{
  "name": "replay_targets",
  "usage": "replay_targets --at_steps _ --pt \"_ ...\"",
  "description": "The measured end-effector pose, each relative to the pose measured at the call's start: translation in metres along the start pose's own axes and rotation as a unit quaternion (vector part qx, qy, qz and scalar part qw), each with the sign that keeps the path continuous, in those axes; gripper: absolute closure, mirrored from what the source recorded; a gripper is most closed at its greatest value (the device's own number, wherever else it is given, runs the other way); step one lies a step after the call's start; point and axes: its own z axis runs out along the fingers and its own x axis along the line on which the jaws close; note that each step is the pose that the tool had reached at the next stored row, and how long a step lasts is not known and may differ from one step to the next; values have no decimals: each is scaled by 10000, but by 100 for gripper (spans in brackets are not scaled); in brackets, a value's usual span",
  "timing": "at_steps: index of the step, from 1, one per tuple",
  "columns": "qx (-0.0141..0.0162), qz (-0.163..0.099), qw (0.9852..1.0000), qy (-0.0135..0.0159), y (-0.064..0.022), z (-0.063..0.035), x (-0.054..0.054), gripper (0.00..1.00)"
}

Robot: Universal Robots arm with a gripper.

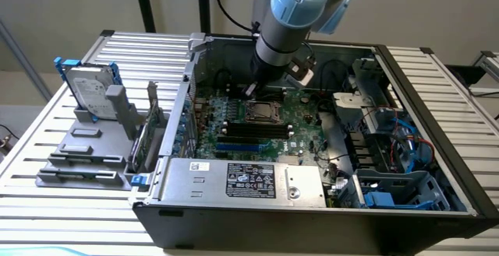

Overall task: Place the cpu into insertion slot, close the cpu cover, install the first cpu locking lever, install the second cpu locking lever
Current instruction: 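Install the first cpu locking lever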

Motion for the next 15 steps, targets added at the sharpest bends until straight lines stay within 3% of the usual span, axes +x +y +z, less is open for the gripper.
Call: replay_targets --at_steps 15 --pt "-46 15 10000 -86 118 -8 77 89"
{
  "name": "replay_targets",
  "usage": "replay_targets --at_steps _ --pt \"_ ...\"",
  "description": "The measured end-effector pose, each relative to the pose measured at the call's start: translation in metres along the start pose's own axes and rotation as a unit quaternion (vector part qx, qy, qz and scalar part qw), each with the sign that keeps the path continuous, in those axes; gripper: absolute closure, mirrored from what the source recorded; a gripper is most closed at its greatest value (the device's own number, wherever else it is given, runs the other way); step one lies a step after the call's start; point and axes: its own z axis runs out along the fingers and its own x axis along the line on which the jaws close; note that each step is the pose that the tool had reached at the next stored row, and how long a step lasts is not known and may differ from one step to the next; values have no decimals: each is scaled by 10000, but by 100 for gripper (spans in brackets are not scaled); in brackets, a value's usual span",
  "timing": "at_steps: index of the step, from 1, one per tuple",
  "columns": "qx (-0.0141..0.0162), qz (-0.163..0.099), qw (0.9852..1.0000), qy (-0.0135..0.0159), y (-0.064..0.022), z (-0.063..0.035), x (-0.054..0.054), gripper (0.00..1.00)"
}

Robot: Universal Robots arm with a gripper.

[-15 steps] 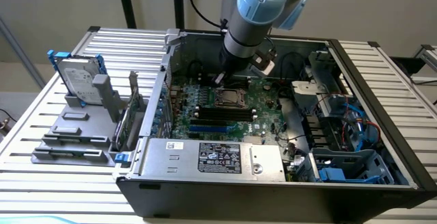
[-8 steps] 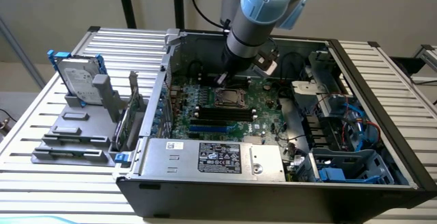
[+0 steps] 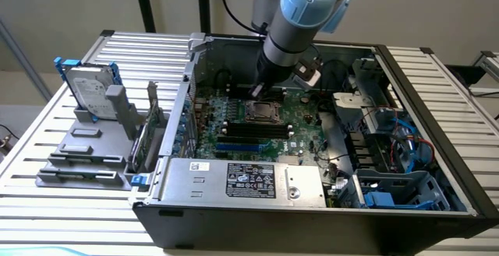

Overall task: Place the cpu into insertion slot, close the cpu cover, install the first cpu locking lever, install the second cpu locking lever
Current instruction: 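Install the first cpu locking lever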

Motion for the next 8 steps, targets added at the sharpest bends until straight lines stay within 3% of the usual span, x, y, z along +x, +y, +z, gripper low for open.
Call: replay_targets --at_steps 2,8 --pt "-9 0 10000 -14 8 1 5 89" --pt "-8 -9 10000 -18 1 2 -1 89"
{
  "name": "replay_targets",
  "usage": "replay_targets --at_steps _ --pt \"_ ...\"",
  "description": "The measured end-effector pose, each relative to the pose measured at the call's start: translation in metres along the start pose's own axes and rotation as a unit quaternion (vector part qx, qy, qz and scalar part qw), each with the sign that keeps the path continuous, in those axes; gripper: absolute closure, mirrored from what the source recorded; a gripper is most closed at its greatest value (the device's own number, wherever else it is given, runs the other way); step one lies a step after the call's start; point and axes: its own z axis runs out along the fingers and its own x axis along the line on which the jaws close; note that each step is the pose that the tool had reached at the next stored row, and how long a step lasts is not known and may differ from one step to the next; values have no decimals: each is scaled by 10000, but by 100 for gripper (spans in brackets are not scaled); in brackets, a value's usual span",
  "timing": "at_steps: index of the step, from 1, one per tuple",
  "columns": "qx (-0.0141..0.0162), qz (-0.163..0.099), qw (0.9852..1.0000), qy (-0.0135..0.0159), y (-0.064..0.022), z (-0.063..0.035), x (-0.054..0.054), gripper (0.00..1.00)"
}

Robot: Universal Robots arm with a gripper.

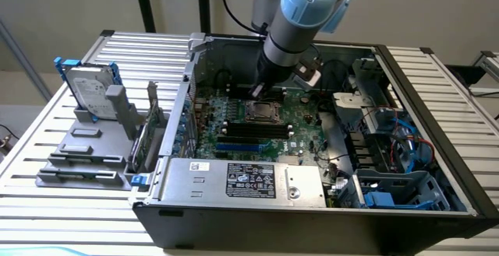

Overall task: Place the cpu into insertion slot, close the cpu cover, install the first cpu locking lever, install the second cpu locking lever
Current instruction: 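Install the first cpu locking lever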

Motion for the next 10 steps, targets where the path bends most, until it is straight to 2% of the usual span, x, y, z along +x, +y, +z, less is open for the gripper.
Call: replay_targets --at_steps 5,10 --pt "0 1 10000 0 -41 4 -11 89" --pt "0 0 10000 1 -72 13 30 89"
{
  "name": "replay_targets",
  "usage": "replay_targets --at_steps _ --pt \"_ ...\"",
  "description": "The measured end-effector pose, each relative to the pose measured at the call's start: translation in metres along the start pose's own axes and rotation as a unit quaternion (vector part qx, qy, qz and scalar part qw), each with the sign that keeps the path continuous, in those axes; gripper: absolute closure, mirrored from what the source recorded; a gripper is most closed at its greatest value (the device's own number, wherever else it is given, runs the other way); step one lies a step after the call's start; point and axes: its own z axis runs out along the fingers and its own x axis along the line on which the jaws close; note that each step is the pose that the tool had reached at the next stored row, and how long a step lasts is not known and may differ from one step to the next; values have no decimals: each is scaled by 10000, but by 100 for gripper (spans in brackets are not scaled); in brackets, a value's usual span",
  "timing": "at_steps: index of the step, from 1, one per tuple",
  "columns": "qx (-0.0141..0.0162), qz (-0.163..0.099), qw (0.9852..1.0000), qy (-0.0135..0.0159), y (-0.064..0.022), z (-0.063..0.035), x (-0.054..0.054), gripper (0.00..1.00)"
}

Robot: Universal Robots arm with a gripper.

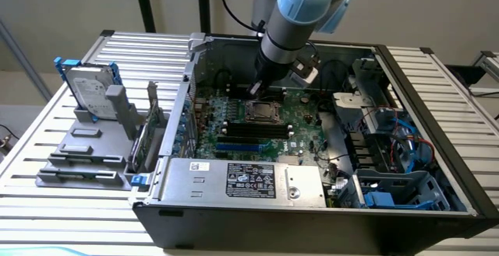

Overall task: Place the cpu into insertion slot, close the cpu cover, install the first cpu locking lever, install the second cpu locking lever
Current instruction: 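Install the first cpu locking lever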

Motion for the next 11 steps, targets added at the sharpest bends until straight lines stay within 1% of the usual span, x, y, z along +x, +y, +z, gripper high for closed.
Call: replay_targets --at_steps 6,11 --pt "2 -5 10000 -2 7 -8 8 89" --pt "13 -21 10000 -12 45 -25 21 89"
